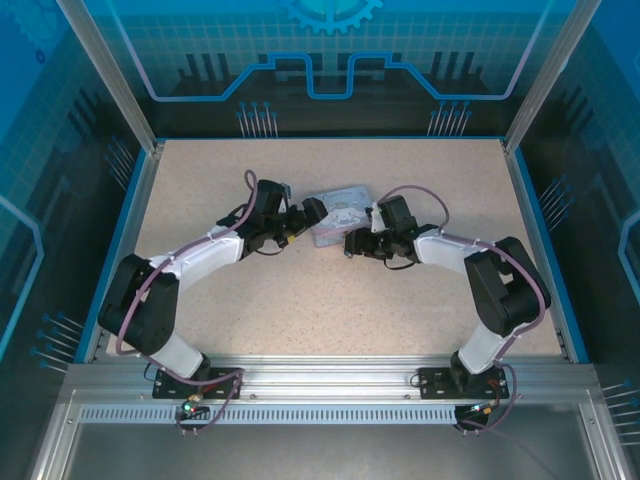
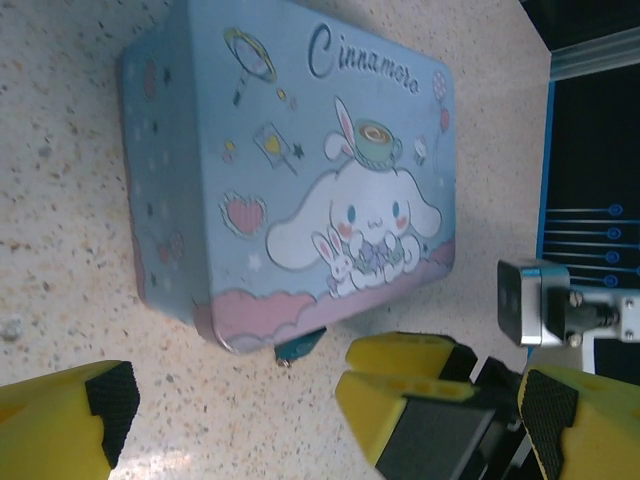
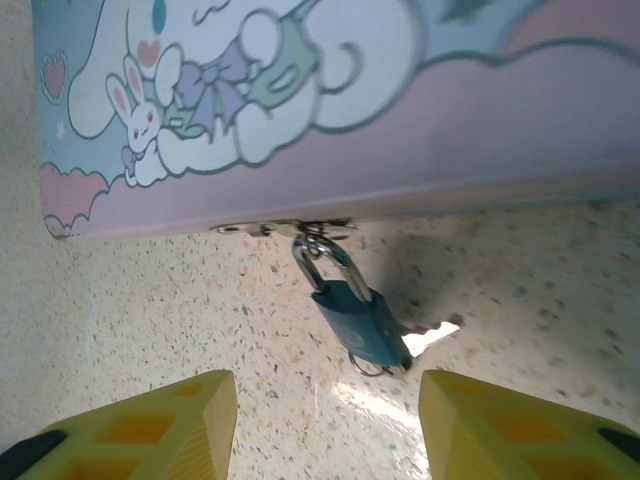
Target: Unlock the padlock with the key
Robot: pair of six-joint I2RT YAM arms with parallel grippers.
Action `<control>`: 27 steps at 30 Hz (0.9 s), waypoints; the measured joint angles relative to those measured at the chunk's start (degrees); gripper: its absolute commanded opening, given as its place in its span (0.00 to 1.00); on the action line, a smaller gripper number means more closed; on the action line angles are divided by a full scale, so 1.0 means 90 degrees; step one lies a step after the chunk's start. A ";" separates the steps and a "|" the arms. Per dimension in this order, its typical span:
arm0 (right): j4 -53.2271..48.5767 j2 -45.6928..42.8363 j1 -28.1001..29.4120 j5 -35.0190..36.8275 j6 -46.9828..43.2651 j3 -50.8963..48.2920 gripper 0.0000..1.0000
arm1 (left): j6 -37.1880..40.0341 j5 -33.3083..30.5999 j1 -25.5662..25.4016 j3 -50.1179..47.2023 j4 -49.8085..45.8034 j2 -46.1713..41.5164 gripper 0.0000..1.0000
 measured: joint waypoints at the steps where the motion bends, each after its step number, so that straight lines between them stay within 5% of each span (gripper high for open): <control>1: -0.0024 0.0063 0.0044 0.0017 -0.0024 0.0056 0.51 | 0.0000 0.0022 0.0044 0.0046 -0.0027 0.0073 0.99; 27: -0.0427 0.0634 0.0209 0.0333 -0.0221 0.0529 0.53 | 0.0000 0.0141 0.0104 0.0097 -0.0119 0.0350 0.99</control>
